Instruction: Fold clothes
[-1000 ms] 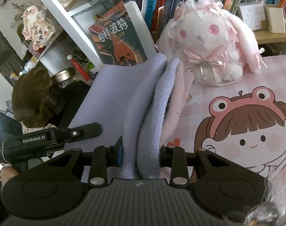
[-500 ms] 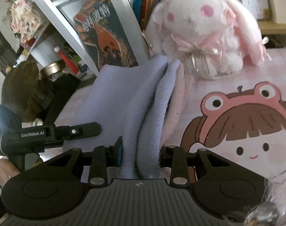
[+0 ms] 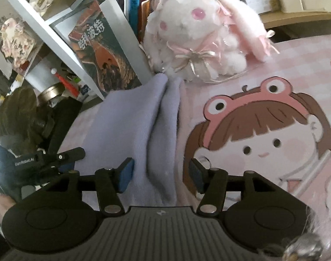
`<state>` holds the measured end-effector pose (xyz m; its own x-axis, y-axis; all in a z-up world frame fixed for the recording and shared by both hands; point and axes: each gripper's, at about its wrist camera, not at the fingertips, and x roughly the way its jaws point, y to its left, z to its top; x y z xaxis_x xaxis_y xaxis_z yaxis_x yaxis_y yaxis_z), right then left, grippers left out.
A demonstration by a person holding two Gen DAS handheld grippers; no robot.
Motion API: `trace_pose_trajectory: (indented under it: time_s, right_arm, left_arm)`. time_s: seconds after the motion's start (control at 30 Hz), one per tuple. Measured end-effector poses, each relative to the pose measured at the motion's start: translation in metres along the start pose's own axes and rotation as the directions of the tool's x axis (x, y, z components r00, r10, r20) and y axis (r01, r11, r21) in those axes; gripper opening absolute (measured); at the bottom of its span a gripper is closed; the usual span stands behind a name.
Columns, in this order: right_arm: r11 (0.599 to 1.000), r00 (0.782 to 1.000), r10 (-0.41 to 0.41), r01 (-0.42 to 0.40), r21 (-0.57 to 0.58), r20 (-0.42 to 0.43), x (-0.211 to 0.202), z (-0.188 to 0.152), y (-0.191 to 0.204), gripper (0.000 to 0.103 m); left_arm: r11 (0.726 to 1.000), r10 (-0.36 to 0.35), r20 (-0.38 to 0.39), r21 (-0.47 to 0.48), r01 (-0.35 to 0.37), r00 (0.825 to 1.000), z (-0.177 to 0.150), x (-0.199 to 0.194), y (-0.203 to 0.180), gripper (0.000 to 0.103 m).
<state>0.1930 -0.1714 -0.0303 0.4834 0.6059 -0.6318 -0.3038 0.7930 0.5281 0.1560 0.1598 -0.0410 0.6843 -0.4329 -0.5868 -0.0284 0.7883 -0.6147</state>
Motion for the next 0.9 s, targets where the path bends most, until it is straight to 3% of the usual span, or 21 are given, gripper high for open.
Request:
trace_pose_trajectory:
  time_s: [0.03,0.13,0.33,0.47,0.5,0.6,0.73,0.8,0.9]
  right_arm:
    - [1.000,1.000,-0.002,0.002,-0.001,0.000,-0.001,-0.003,0.000,0.036]
    - [1.000,1.000,-0.013,0.013,0.009,0.008,-0.003,-0.009,0.001,0.025]
    - [0.998,0.999,-0.037,0.035,0.060,0.027,0.014,-0.005,0.001,0.022]
    - [0.996,0.996,-0.085,0.085,-0.011,0.021,0.013,-0.001,0.012,0.034]
    - [0.993,0.994,-0.106,0.107,-0.040,0.032,0.008,-0.002,0.017,0.041]
    - [0.980,0.988,-0.141,0.149,-0.129,0.068,-0.006,-0.007,0.033,0.046]
    - [0.938,0.971,-0.211,0.234,-0.255,0.114,-0.027,-0.024,0.054,0.065]
    - [0.924,0.965,-0.229,0.257,-0.284,0.128,-0.037,-0.034,0.061,0.068]
    - [0.914,0.956,-0.266,0.291,-0.283,0.126,-0.048,-0.049,0.066,0.068]
  left_arm:
    - [1.000,0.003,-0.001,0.004,-0.003,1.000,-0.002,-0.001,-0.001,0.042]
    - [1.000,0.018,0.004,0.014,-0.018,1.000,-0.002,0.004,0.000,0.042]
    - [1.000,0.030,0.023,-0.005,-0.030,0.999,0.005,0.012,0.004,0.046]
    - [0.994,0.077,0.071,0.068,-0.082,0.994,0.001,-0.001,-0.011,0.044]
    - [0.992,0.084,0.094,0.089,-0.092,0.992,-0.002,-0.007,-0.017,0.046]
    - [0.982,0.088,0.158,0.153,-0.112,0.984,-0.012,-0.027,-0.034,0.052]
    - [0.957,0.129,0.200,0.233,-0.175,0.971,-0.032,-0.048,-0.054,0.062]
    - [0.946,0.154,0.202,0.252,-0.203,0.967,-0.046,-0.056,-0.061,0.069]
    - [0.918,0.246,0.194,0.268,-0.293,0.950,-0.067,-0.061,-0.070,0.074]
